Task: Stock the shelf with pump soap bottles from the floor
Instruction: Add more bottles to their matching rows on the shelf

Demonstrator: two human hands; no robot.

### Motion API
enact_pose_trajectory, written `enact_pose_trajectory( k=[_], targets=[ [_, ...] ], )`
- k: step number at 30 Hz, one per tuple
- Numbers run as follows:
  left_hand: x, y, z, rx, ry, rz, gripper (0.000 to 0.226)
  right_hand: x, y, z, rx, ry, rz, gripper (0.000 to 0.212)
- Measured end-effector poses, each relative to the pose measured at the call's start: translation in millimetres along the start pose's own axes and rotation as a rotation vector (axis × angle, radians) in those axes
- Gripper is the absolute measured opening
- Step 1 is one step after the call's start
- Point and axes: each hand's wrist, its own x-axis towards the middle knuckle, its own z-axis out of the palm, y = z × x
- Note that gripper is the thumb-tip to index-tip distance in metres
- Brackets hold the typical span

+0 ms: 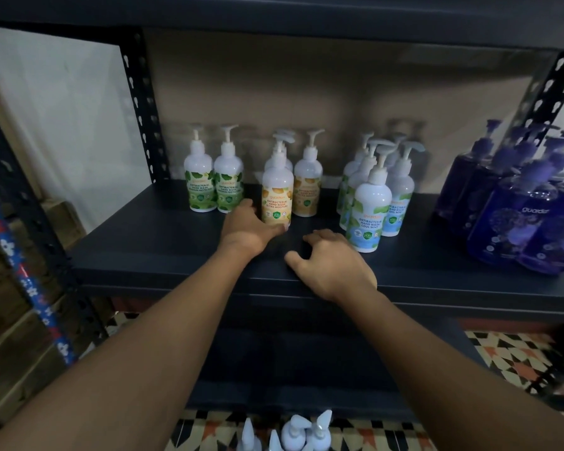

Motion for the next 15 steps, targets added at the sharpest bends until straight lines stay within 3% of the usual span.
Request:
enact_pose_trajectory(
  k=[2, 7, 15],
  targets=[
    [-13, -2, -4, 0.119, -0.039, 0.009, 0.082, -4, 1, -1, 0.025, 0.057, -0.017, 0.056],
    [-68, -7, -9, 0.565, -0.018, 0.132, 0.058, -28, 11, -3, 0.022, 0.123, -0.087, 0.045],
    [-196, -16, 1, 0.392, 0.012, 0.173, 0.062, -131, 55, -10, 0.210, 0.181, -0.123, 0.039]
  ],
)
